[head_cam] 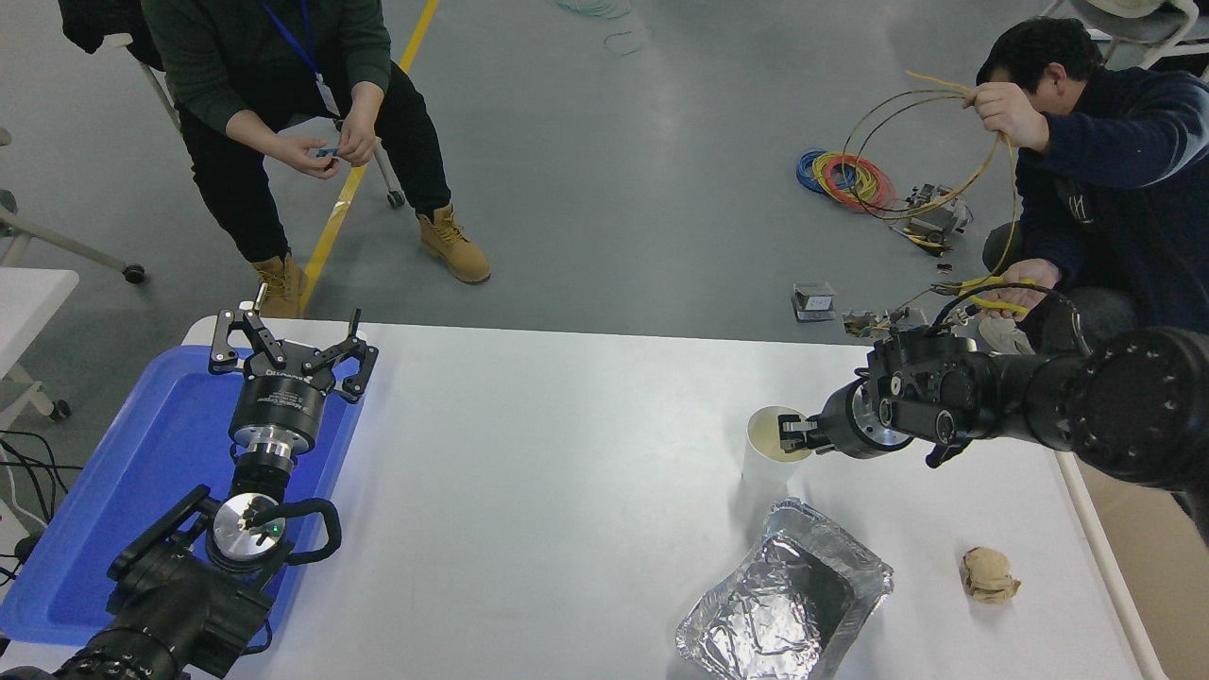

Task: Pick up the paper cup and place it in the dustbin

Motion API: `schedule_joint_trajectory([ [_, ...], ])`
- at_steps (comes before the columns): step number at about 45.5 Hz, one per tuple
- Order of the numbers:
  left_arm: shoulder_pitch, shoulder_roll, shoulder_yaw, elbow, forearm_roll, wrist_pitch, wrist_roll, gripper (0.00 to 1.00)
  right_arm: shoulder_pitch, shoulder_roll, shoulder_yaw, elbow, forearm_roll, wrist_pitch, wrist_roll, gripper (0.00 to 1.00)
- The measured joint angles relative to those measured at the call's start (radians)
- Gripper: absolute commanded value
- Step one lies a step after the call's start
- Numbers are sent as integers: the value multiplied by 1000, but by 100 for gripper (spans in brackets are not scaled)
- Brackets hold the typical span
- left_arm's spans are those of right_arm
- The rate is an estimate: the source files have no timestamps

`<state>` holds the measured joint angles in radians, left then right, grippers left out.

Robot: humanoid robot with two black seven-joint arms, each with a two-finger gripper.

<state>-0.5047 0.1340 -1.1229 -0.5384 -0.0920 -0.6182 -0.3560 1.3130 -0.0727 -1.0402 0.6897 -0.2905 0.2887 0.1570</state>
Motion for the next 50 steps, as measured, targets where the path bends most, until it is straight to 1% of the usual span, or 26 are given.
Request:
schedule_joint_trajectory([
  [8,0,0,0,0,0,0,0,100,8,2,-2,0,-15,-5,17,0],
  [20,0,0,0,0,0,0,0,100,54,-14,-5,18,-21,-4,27,0],
  [33,0,0,0,0,0,0,0,100,233,-124,-8,129,-43,37,29,0],
  [50,0,1,0,0,0,0,0,100,519,-220,-48,205,-57,206,30,0],
])
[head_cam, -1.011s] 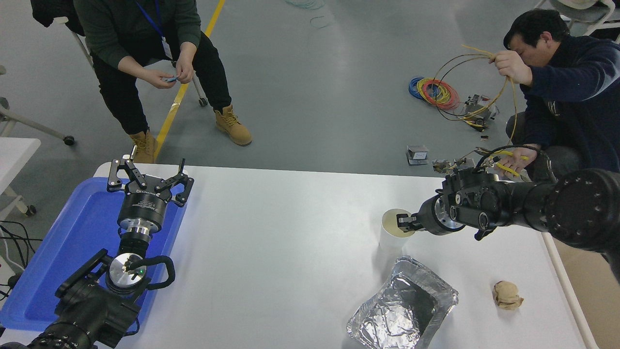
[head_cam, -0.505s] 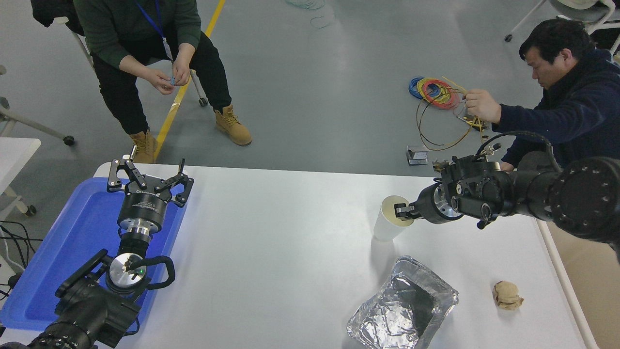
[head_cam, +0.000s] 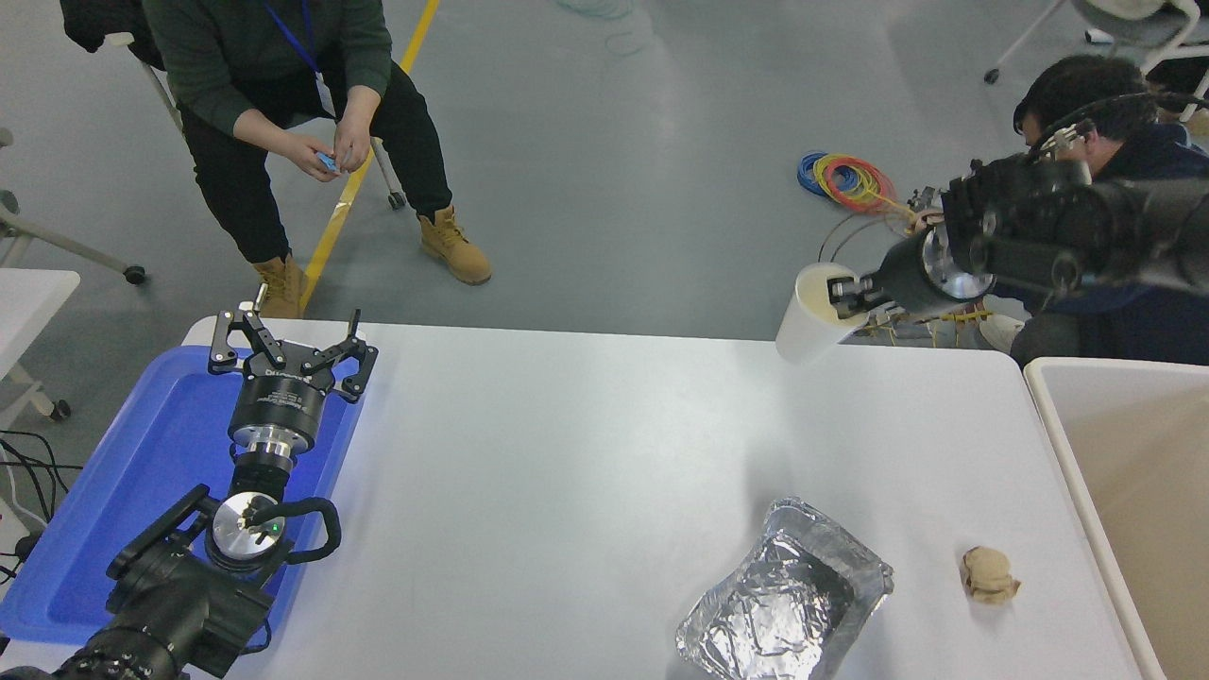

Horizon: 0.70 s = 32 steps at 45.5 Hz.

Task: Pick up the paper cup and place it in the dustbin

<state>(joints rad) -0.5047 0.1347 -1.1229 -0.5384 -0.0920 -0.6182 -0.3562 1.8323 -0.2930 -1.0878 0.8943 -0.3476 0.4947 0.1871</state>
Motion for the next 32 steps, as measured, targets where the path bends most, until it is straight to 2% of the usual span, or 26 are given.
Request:
schedule_joint_trajectory([
  [17,0,0,0,0,0,0,-1,100,198,-77,-10,61,-37,122,0,0],
  [32,0,0,0,0,0,0,-1,100,245,-98,-8,75,-55,155,0,0],
])
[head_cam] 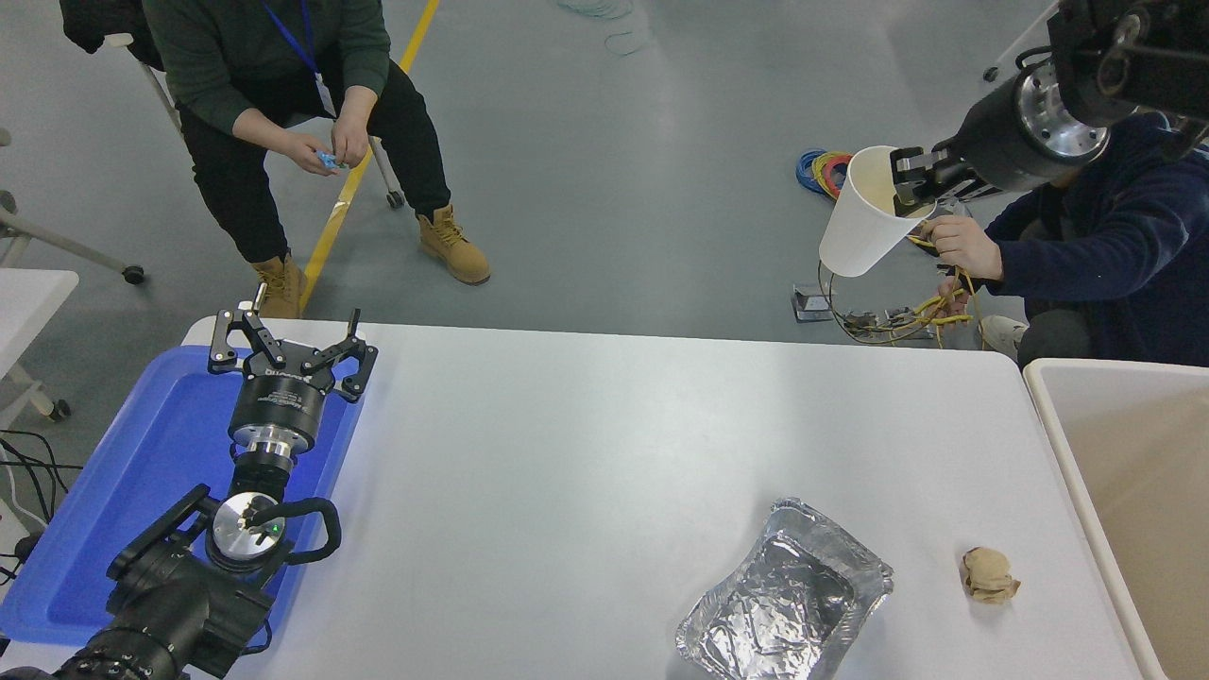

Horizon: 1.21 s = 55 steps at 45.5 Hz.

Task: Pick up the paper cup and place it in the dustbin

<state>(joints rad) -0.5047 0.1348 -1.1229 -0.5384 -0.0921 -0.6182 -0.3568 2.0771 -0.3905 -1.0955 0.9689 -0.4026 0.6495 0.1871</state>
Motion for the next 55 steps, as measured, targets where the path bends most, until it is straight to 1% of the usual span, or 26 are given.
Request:
schedule_joint_trajectory([
  [13,0,0,0,0,0,0,0,100,-24,-6,2,-29,-7,4,0,0],
  [20,0,0,0,0,0,0,0,100,-63,-38,0,-85,-10,-2,0,0],
  [34,0,0,0,0,0,0,-1,100,-243,-120,1,-331,-8,-20,-1,0],
  [44,0,0,0,0,0,0,0,100,-442,-162,5,-533,1,-89,-2,0],
  [55,0,0,0,0,0,0,0,100,-651,-198,9,-695,5,-215,-11,0],
])
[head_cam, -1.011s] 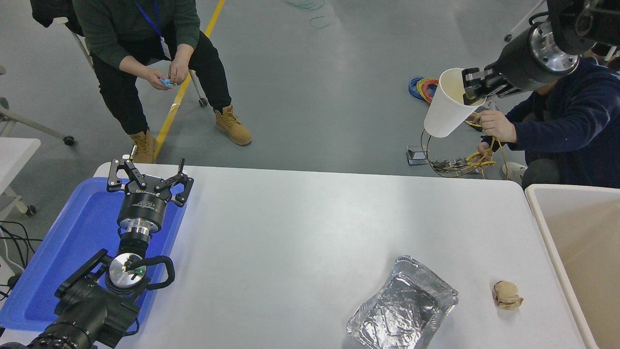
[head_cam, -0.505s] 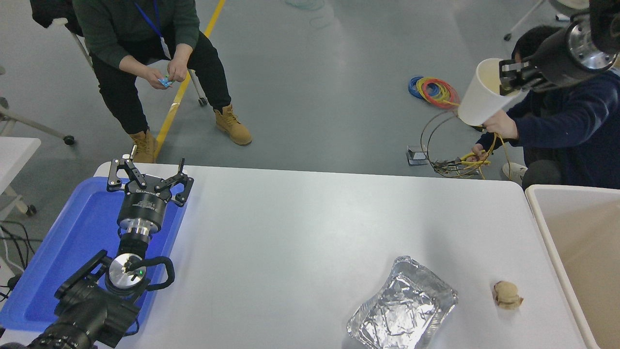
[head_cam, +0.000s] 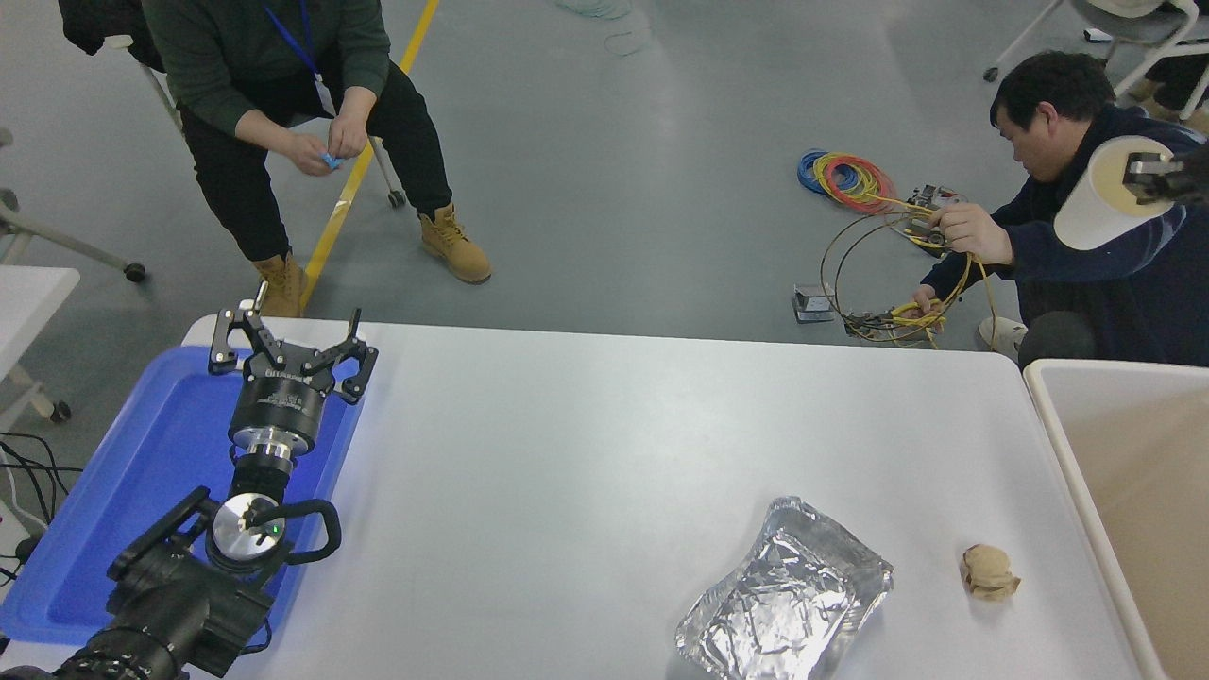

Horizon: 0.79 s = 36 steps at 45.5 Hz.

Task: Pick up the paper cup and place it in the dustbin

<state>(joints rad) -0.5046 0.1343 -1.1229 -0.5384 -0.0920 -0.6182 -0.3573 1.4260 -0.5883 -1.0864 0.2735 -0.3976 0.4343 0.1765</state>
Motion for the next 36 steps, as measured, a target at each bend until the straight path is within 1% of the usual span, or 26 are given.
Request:
schedule_joint_trajectory([
  [14,0,0,0,0,0,0,0,100,-252,-33,44,-110,14,-147,-6,0],
  [27,0,0,0,0,0,0,0,100,-489,-32,144,-157,42,-257,-20,0],
  [36,0,0,0,0,0,0,0,100,-630,-9,229,-176,49,-333,-51,0],
])
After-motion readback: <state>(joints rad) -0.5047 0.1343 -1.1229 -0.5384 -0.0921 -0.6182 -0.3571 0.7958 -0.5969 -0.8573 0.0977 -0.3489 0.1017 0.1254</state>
